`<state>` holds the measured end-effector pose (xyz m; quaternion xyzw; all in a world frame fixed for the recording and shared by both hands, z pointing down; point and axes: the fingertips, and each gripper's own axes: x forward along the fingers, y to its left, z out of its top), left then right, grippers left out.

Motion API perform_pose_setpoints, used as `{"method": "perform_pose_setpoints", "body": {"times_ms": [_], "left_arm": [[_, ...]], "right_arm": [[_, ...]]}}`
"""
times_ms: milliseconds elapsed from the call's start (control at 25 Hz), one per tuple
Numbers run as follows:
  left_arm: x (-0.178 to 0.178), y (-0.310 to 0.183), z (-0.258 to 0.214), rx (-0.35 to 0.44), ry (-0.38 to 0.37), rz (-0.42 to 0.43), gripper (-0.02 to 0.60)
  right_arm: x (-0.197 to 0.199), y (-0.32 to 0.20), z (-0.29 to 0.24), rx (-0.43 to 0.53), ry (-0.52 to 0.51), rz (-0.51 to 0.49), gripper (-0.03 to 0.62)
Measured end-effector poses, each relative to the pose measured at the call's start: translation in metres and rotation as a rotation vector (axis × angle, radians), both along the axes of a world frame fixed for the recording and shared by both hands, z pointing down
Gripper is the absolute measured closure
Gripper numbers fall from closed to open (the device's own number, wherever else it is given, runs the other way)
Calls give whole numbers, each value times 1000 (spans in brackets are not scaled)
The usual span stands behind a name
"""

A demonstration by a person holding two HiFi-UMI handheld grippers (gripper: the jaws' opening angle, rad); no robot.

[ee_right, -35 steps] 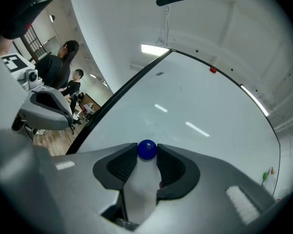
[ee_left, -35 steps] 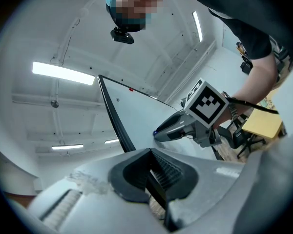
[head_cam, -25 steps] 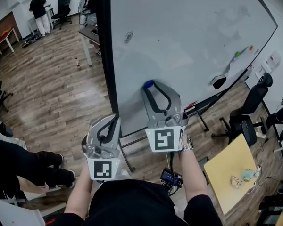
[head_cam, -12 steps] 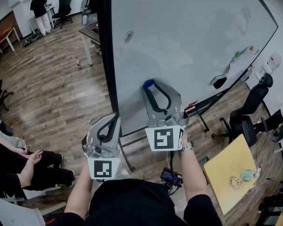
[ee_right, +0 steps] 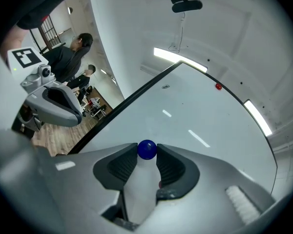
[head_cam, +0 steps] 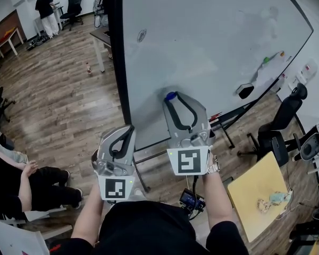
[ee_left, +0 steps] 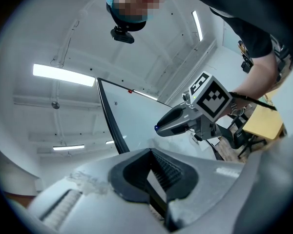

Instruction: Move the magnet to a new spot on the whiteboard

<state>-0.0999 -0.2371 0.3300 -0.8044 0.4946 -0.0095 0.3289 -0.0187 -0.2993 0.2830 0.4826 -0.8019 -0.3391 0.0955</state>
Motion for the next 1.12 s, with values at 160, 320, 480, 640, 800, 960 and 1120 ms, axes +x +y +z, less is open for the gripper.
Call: {"method": "perform_pose_setpoints", "body": {"times_ms": [160,320,480,640,800,960,1120], "left_arm": [[11,8,-4,6,-5,3,581],[26,18,-6,7,-10,2,581],[42,31,-8,6,-13,3,581],[56,46,-11,11,-19,-4,581],[70,63,-12,8,-17,-12,581],[86,81,-14,14,-25,-16,581],[99,103,-16,24,-30,-23,581]], "right_arm": [[11,15,-1,0,-13,-7,467],[23,28,-1,6,-11,-14,467],[40,43,0,-13,-25,-16,467],[54,62,-2,-16,-49,-27,467],[69,84,-3,-15,-61,-38,467],[84,107,-1,-18,-68,-43,467],[99,131,2,-23,-74,-49,467]]}}
